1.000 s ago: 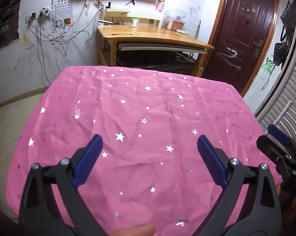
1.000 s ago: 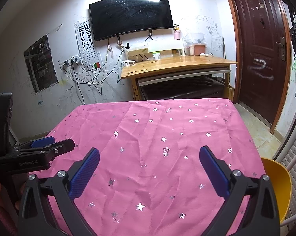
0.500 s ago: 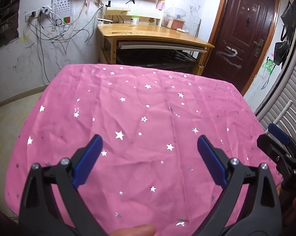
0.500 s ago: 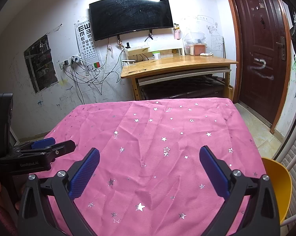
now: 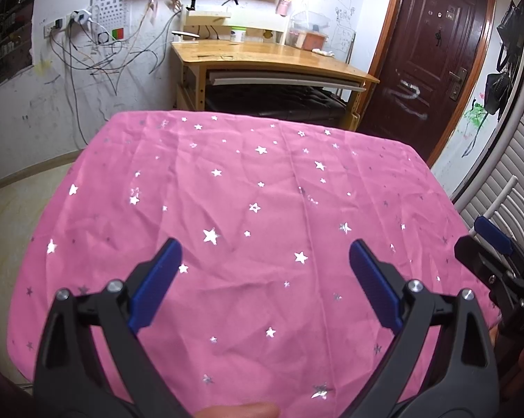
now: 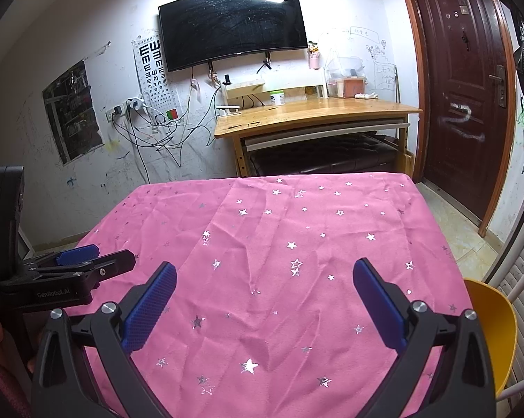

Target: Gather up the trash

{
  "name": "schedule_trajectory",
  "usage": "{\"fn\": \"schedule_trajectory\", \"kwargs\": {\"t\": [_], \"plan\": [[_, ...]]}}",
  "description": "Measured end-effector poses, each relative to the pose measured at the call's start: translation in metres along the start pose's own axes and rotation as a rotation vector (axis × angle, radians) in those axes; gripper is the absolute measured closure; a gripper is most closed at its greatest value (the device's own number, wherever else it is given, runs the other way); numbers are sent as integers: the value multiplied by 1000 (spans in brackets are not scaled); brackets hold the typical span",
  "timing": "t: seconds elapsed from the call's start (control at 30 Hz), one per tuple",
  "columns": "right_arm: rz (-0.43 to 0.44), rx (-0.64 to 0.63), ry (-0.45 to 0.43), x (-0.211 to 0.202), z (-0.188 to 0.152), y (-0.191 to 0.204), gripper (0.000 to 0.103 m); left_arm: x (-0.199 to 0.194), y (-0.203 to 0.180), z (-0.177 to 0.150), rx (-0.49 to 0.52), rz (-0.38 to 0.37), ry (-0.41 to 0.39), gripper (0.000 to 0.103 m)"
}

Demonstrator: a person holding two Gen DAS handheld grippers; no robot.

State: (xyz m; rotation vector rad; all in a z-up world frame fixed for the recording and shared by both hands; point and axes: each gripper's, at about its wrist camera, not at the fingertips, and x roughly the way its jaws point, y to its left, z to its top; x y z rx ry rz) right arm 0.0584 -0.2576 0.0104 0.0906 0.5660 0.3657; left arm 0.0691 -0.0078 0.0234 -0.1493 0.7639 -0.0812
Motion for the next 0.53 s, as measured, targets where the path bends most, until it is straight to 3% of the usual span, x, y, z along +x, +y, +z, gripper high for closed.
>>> {"fn": "schedule_trajectory", "kwargs": {"t": [0.53], "plan": [[-1, 1, 2, 2, -1, -1, 8, 2, 0, -3, -6, 0, 8, 10]]}}
